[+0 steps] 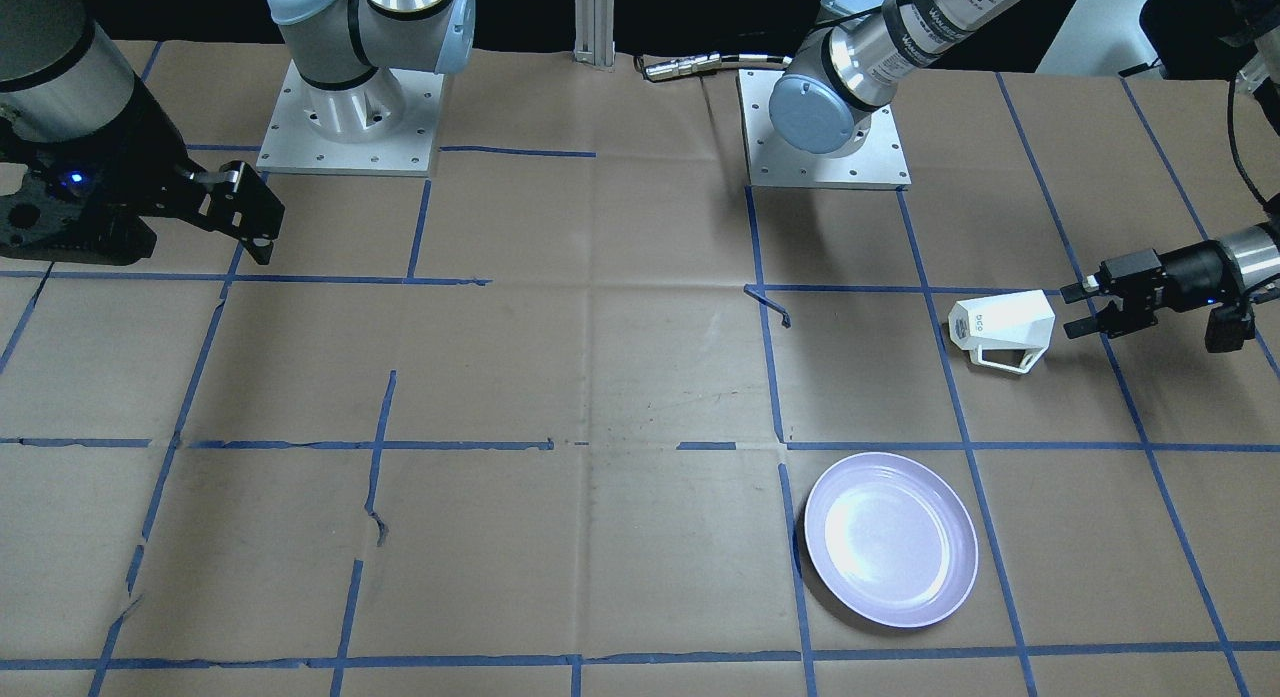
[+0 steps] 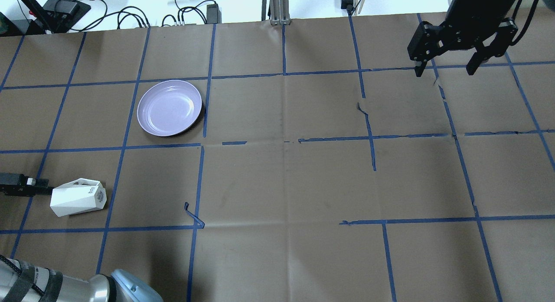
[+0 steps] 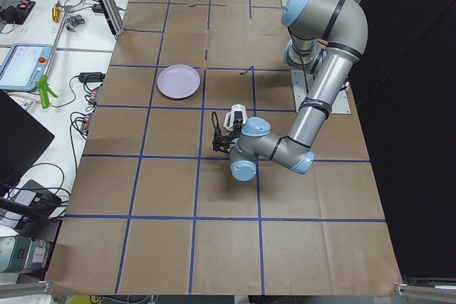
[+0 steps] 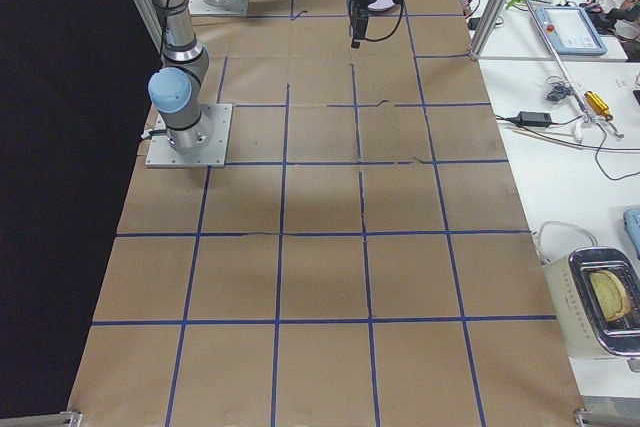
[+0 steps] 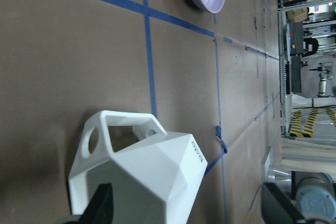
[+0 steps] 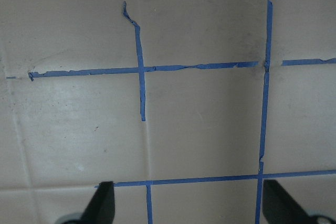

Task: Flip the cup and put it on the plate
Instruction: 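Lower the left gripper and grasp the white mug lying on its side, then lift the mug with the left gripper and rotate it upright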

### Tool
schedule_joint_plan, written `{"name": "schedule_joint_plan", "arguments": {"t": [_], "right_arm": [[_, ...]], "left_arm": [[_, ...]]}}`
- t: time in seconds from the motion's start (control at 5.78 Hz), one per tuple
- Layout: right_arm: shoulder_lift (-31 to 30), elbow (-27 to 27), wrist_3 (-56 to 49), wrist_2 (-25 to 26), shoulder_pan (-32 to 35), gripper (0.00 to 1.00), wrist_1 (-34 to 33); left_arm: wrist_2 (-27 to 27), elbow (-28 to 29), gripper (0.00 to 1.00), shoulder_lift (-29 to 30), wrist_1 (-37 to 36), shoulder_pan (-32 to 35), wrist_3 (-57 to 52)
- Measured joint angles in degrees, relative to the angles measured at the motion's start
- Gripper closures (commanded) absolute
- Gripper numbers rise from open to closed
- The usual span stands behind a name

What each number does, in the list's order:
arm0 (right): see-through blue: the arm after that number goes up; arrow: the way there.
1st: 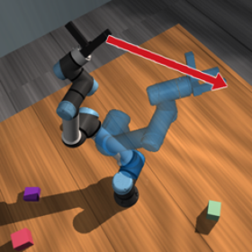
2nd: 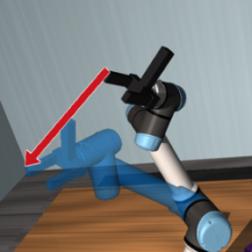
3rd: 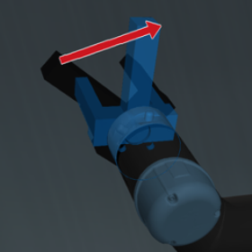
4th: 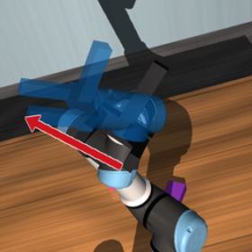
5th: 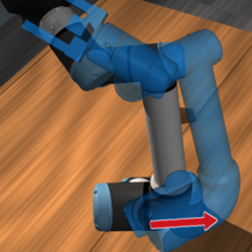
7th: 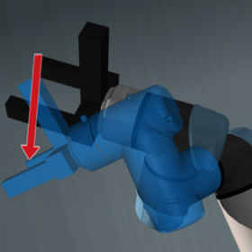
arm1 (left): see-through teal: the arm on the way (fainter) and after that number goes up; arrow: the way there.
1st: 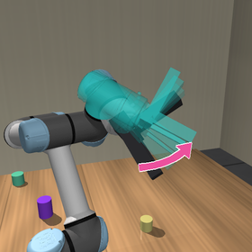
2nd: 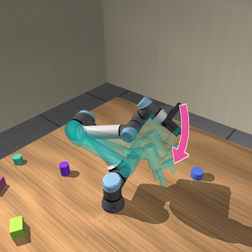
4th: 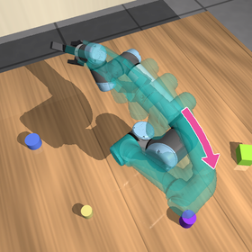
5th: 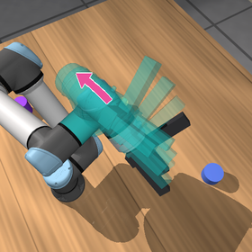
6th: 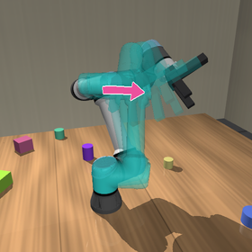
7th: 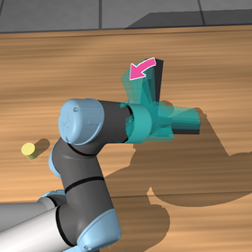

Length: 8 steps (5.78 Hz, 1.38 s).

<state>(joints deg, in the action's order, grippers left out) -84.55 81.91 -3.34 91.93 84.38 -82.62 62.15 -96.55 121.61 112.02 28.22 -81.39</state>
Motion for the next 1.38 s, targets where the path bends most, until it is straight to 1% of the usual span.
{"name": "schedule_joint_plan", "arguments": {"t": [0.17,0.35,0.52,1.04,1.21,1.38], "right_arm": [[0.0,0.0,0.0,0.0,0.0,0.0,0.0],[0.0,0.0,0.0,0.0,0.0,0.0,0.0],[0.0,0.0,0.0,0.0,0.0,0.0,0.0],[0.0,0.0,0.0,0.0,0.0,0.0,0.0],[0.0,0.0,0.0,0.0,0.0,0.0,0.0],[0.0,0.0,0.0,0.0,0.0,0.0,0.0]], "left_arm": [[-0.6,0.0,0.49,1.1,3.7,0.0,-2.0],[-2.3,0.0,0.91,1.9,6.5,0.1,-3.8],[-4.2,0.1,1.0,2.2,7.7,0.1,-5.5],[-7.3,1.4,1.0,0.3,7.8,0.7,-6.1],[-8.4,1.7,1.0,-1.4,7.5,1.1,-5.9],[-8.8,1.9,1.0,-5.0,6.5,2.8,-5.0]]}}
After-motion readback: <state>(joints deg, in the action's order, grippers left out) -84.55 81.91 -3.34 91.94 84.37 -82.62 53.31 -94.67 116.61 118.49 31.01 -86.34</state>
